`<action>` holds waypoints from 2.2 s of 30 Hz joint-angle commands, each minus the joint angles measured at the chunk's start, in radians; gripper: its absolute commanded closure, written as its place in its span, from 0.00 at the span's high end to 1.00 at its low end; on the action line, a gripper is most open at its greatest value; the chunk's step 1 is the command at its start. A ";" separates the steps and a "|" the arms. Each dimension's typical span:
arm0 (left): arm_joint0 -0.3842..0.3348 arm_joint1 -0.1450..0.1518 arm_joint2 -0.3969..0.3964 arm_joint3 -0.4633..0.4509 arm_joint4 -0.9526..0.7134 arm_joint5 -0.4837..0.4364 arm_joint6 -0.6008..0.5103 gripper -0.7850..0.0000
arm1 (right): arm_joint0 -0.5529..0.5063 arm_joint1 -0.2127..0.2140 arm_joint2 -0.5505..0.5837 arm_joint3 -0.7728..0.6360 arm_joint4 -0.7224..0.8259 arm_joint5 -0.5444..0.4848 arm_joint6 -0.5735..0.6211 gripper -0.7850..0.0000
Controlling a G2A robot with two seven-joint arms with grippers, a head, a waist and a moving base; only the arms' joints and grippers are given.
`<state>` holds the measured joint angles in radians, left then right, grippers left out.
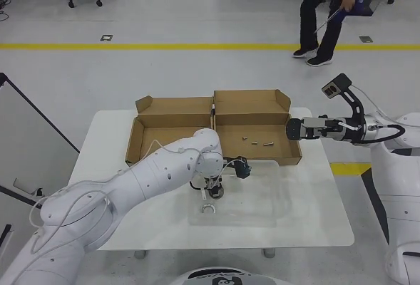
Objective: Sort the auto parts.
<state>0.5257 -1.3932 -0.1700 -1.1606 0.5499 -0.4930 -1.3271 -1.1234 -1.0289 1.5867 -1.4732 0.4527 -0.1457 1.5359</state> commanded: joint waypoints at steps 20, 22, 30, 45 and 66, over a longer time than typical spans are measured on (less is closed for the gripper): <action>0.003 -0.014 0.000 0.026 0.007 -0.001 0.001 0.47 | 0.000 0.000 0.000 0.000 0.000 0.000 0.000 1.00; 0.006 -0.015 0.000 0.030 0.007 -0.002 0.002 0.45 | 0.000 0.000 0.000 0.000 0.000 0.000 0.000 1.00; 0.011 -0.024 0.000 0.047 0.015 -0.002 0.002 0.00 | 0.000 0.000 0.000 0.000 0.000 0.000 0.000 1.00; -0.012 -0.015 -0.035 0.007 -0.014 0.035 -0.035 0.00 | 0.000 0.000 0.000 0.000 0.000 0.000 0.000 1.00; -0.110 0.088 -0.081 -0.301 -0.167 0.149 -0.149 0.00 | 0.000 0.000 0.000 0.000 0.000 0.000 0.000 1.00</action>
<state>0.4217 -1.3103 -0.2528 -1.4503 0.3862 -0.3473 -1.4729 -1.1234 -1.0289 1.5867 -1.4732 0.4527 -0.1457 1.5359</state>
